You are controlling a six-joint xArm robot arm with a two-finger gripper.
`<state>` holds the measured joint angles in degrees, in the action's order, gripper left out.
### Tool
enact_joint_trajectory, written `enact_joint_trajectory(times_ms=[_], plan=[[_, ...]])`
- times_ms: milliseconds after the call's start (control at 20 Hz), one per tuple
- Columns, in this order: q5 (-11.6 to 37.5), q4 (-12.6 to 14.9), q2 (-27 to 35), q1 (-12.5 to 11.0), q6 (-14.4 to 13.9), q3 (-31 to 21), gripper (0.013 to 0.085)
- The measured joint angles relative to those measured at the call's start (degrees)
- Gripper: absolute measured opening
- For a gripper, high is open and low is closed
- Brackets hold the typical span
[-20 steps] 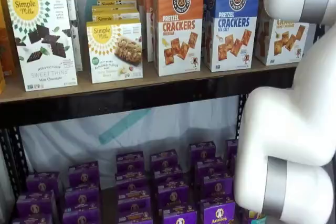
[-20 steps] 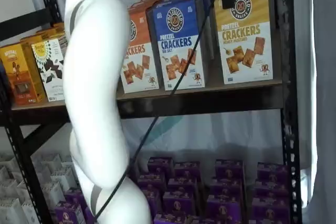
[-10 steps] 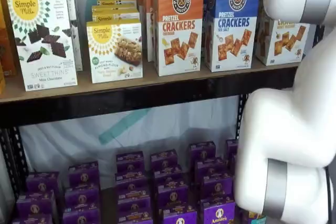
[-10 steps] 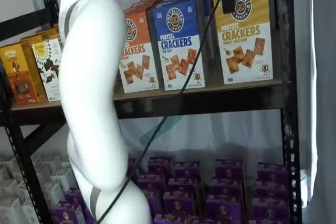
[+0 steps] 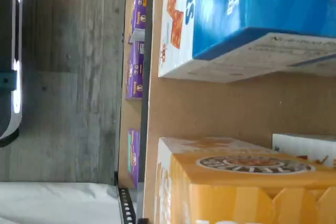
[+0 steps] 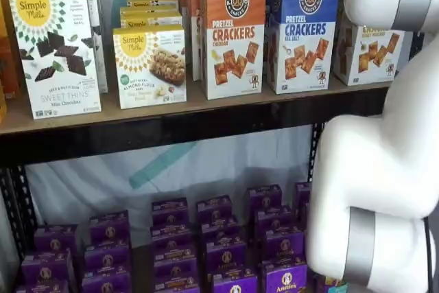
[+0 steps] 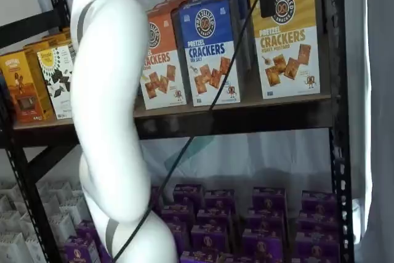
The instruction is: Retrieve the yellow and white box located on the top shelf, the sixth one from the left
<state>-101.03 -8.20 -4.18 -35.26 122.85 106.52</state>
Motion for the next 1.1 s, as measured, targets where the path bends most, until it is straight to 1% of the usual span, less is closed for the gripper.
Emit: enact_joint_trajectory(times_ms=[50,150,450,550,850,1100], plan=[[0.18,0.1,-0.09,0.04,0.01,-0.15,0.077],[1.0,0.49,-0.54,0.17,0.11,-0.8,0.069],[2.2,0.26,-1.21,0.04,0.33,-1.59,0.069],[1.89,0.2,-1.14,0.04,0.26,-1.33,0.061],[0.45,0.29,-0.74,-0.13,0.28,-0.21,0.061],[-1.08,-0.54,-1.0,-1.15,0.82,0.54,0.061]])
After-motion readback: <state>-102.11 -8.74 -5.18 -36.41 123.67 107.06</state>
